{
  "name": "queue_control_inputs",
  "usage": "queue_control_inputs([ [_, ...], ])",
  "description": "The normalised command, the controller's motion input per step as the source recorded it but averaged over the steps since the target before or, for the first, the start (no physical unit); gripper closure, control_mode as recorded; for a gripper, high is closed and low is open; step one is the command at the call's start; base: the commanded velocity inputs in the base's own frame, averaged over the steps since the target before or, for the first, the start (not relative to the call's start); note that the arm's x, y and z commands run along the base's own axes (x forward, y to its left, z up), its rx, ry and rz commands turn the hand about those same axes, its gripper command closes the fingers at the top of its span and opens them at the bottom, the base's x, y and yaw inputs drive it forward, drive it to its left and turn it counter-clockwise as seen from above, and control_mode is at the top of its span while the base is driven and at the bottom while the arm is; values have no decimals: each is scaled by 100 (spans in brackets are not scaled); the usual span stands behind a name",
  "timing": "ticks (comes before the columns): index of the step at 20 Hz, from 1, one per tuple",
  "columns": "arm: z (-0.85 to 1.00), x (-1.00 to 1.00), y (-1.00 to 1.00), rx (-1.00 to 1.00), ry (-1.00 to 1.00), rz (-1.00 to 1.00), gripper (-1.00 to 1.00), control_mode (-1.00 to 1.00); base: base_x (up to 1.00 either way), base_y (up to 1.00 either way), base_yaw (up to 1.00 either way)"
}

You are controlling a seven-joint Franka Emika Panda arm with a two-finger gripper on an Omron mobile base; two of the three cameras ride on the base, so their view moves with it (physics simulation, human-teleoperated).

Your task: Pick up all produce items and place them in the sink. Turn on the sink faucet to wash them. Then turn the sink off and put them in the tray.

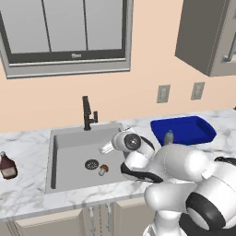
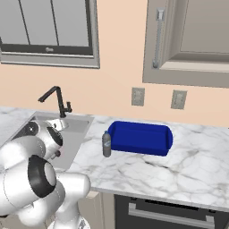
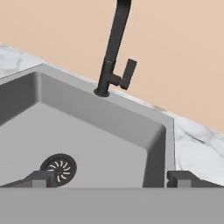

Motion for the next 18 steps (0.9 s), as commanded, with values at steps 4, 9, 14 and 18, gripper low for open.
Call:
queue_control_inputs([
  [4, 95, -15, -10, 1, -3, 0, -100, -100, 0, 0, 0],
  [9, 54, -16, -22, 1, -2, 0, -100, -100, 0, 0, 0],
  [14, 12, -10, -19, 4, 0, 0, -100, -100, 0, 0, 0],
  [18, 0, 3, -4, 1, 0, 0, -100, -100, 0, 0, 0],
])
